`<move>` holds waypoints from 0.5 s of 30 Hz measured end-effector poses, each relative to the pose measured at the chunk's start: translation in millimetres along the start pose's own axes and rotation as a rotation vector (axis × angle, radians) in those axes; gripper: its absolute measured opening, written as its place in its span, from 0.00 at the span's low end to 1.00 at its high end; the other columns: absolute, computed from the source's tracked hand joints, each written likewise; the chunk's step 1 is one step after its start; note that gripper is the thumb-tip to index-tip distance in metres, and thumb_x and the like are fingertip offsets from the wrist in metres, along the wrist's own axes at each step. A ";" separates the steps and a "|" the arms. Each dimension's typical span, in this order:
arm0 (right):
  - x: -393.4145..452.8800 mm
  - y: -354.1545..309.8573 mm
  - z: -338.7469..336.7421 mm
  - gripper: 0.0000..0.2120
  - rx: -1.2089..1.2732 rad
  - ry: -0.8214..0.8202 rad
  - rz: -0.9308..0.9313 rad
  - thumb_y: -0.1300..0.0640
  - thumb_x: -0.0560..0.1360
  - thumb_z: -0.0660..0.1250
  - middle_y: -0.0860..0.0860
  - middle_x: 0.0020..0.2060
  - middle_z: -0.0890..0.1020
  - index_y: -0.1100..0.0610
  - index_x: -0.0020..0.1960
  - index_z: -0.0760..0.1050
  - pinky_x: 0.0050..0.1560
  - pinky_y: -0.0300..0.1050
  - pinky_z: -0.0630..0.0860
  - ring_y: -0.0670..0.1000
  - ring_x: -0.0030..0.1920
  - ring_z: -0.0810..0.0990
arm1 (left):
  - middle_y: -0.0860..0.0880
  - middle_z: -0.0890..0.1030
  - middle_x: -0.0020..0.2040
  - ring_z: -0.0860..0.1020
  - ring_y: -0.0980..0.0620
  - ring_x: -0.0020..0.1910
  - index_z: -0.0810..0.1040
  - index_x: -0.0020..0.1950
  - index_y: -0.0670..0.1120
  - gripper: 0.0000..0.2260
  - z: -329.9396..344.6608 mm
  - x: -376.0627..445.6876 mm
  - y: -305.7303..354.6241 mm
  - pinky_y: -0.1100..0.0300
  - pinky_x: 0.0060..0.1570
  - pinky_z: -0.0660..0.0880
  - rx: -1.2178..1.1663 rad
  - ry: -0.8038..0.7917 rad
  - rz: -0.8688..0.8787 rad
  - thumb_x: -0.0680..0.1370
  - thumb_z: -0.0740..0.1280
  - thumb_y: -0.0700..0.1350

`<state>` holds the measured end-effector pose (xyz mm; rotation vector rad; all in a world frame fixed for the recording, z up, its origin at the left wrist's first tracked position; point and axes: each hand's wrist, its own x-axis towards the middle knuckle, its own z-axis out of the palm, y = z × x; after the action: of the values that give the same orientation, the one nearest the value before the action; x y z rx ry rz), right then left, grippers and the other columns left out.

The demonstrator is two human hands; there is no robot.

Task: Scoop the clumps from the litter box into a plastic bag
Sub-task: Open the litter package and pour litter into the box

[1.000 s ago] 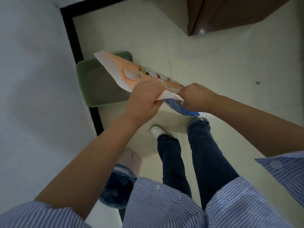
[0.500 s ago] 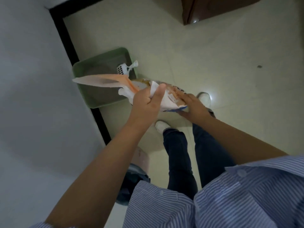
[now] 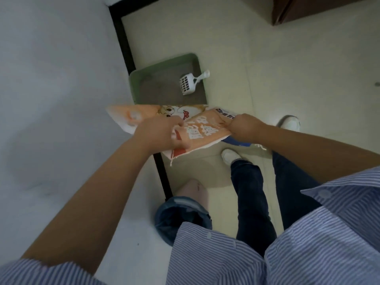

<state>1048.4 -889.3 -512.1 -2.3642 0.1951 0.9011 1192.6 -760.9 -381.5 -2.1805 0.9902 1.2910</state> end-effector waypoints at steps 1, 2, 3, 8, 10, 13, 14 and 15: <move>1.2 0.6 1.3 0.16 0.026 0.159 -0.070 0.59 0.79 0.55 0.63 0.48 0.81 0.68 0.58 0.74 0.47 0.43 0.72 0.57 0.50 0.81 | 0.49 0.77 0.60 0.74 0.48 0.59 0.68 0.69 0.54 0.28 3.7 0.8 -4.3 0.59 0.49 0.70 0.104 -0.004 0.026 0.71 0.67 0.62; -1.1 0.2 -2.8 0.19 0.036 0.247 -0.109 0.55 0.77 0.57 0.63 0.45 0.82 0.69 0.55 0.76 0.42 0.42 0.72 0.57 0.46 0.82 | 0.49 0.77 0.61 0.74 0.47 0.60 0.64 0.71 0.55 0.31 7.7 2.3 -6.6 0.59 0.50 0.70 0.170 0.015 0.058 0.71 0.66 0.64; -1.1 2.7 -4.0 0.22 0.055 0.285 -0.115 0.51 0.75 0.56 0.64 0.43 0.82 0.69 0.52 0.78 0.40 0.44 0.71 0.59 0.44 0.82 | 0.49 0.77 0.60 0.75 0.47 0.60 0.62 0.72 0.55 0.34 12.8 6.3 -7.7 0.58 0.49 0.70 0.210 0.032 0.083 0.70 0.65 0.66; 4.2 5.2 -10.1 0.15 0.148 0.249 -0.170 0.62 0.67 0.59 0.64 0.23 0.79 0.71 0.28 0.76 0.28 0.41 0.72 0.60 0.24 0.80 | 0.52 0.75 0.39 0.75 0.50 0.40 0.71 0.48 0.48 0.15 35.9 28.5 9.2 0.58 0.41 0.64 0.205 0.098 0.056 0.75 0.64 0.60; 3.4 -0.3 -18.7 0.13 0.103 0.175 -0.170 0.61 0.64 0.61 0.58 0.17 0.76 0.66 0.24 0.75 0.19 0.33 0.67 0.52 0.17 0.76 | 0.51 0.74 0.41 0.73 0.50 0.41 0.72 0.43 0.48 0.06 35.8 39.0 15.2 0.57 0.43 0.63 0.209 0.151 0.021 0.79 0.60 0.46; 13.1 -0.6 -27.6 0.13 0.053 0.212 -0.275 0.62 0.62 0.62 0.53 0.13 0.72 0.63 0.20 0.70 0.20 0.29 0.56 0.49 0.12 0.70 | 0.45 0.73 0.57 0.70 0.43 0.60 0.76 0.58 0.43 0.12 32.9 56.2 23.7 0.48 0.61 0.65 0.191 0.200 -0.008 0.78 0.57 0.37; 17.4 2.9 -28.0 0.14 0.072 0.197 -0.268 0.64 0.64 0.63 0.56 0.15 0.73 0.65 0.20 0.70 0.25 0.28 0.56 0.50 0.15 0.72 | 0.44 0.73 0.59 0.69 0.43 0.62 0.75 0.60 0.42 0.13 30.1 61.0 27.4 0.47 0.65 0.62 0.175 0.215 -0.023 0.78 0.56 0.35; 20.7 3.5 -34.3 0.14 0.124 0.132 -0.206 0.67 0.67 0.64 0.61 0.19 0.76 0.68 0.23 0.73 0.28 0.32 0.61 0.53 0.20 0.77 | 0.45 0.74 0.59 0.69 0.43 0.62 0.74 0.60 0.42 0.13 26.8 66.1 30.2 0.48 0.67 0.60 0.166 0.233 -0.040 0.78 0.56 0.34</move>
<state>1082.2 -910.5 -506.8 -2.2799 0.0553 0.6190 1175.2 -787.3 -452.2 -2.2423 1.0932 0.9161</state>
